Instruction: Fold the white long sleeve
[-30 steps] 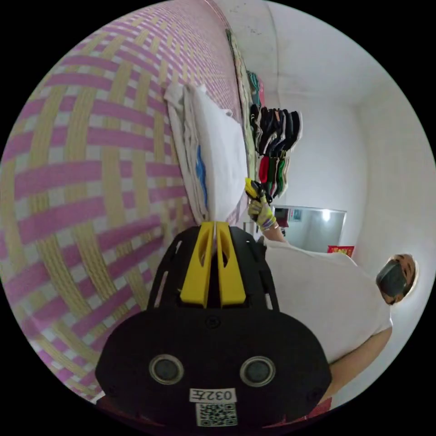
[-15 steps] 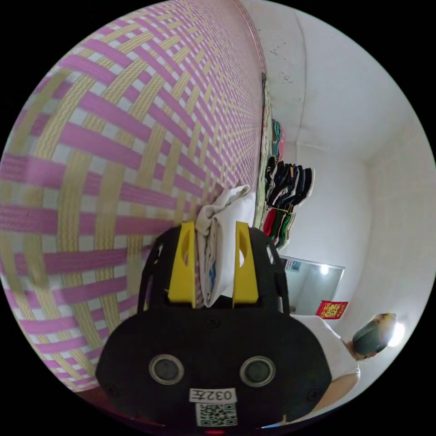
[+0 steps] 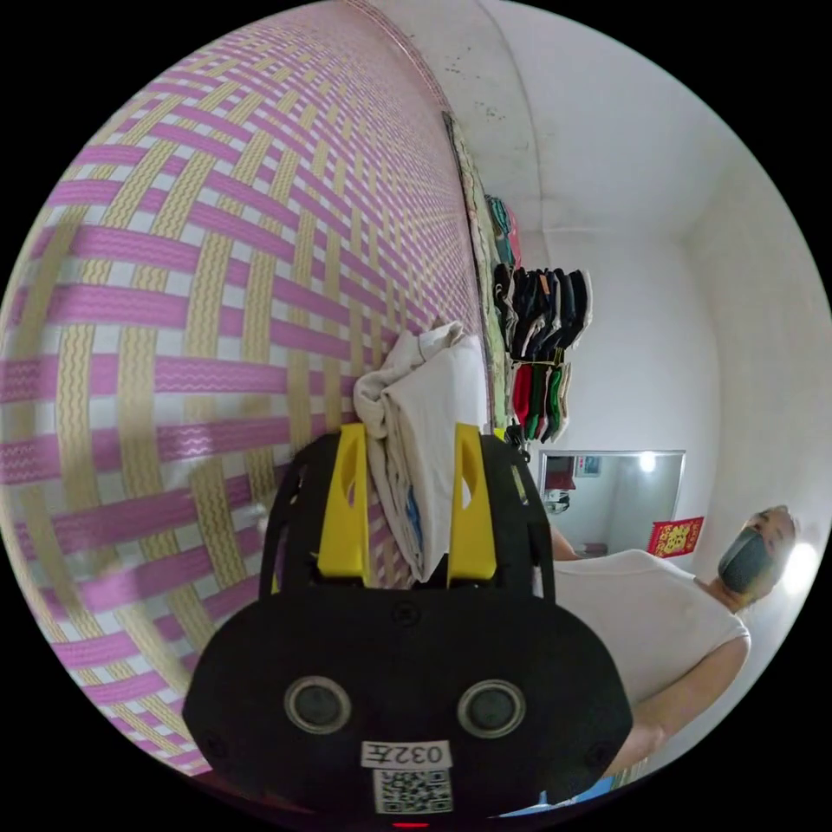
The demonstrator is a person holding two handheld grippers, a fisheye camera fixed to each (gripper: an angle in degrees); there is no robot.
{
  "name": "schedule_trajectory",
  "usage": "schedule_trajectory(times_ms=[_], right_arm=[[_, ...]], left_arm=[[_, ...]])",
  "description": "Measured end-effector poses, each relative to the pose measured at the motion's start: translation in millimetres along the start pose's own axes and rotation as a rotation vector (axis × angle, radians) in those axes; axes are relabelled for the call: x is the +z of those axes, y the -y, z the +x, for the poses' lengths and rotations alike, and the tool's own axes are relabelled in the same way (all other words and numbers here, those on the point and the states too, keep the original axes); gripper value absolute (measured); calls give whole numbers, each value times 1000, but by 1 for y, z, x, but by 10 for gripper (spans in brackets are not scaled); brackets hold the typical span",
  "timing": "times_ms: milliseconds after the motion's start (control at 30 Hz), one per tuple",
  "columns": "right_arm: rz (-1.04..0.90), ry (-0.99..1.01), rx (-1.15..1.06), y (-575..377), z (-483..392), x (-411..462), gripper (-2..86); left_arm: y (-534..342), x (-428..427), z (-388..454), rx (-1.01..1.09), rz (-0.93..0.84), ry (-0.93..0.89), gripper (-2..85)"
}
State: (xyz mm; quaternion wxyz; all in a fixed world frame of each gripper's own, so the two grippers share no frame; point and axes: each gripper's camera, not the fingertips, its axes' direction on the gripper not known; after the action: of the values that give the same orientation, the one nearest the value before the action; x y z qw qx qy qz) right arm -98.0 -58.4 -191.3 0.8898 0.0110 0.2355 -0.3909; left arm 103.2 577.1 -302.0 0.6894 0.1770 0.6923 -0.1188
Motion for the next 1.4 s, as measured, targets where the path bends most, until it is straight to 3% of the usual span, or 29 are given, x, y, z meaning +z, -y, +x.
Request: schedule_trajectory(times_ms=[367, 500, 633, 800, 1100, 1400], right_arm=[[8, -84, 52, 16, -20, 44, 73], [23, -158, 78, 12, -35, 56, 56], [102, -148, 21, -13, -76, 57, 51], [161, -174, -49, -53, -121, 39, 50], [480, -167, -140, -153, -168, -100, 50], [661, -307, -414, -223, -239, -325, 50]], left_arm=[[14, 0, -28, 81, -78, -74, 61], [5, -12, -46, 34, 5, -140, 40], [-5, -24, -55, 35, 73, -323, 29], [20, -9, -28, 103, -25, -451, 27], [84, 88, 94, 355, -246, -745, 27], [141, 250, 304, 513, -407, -907, 30]])
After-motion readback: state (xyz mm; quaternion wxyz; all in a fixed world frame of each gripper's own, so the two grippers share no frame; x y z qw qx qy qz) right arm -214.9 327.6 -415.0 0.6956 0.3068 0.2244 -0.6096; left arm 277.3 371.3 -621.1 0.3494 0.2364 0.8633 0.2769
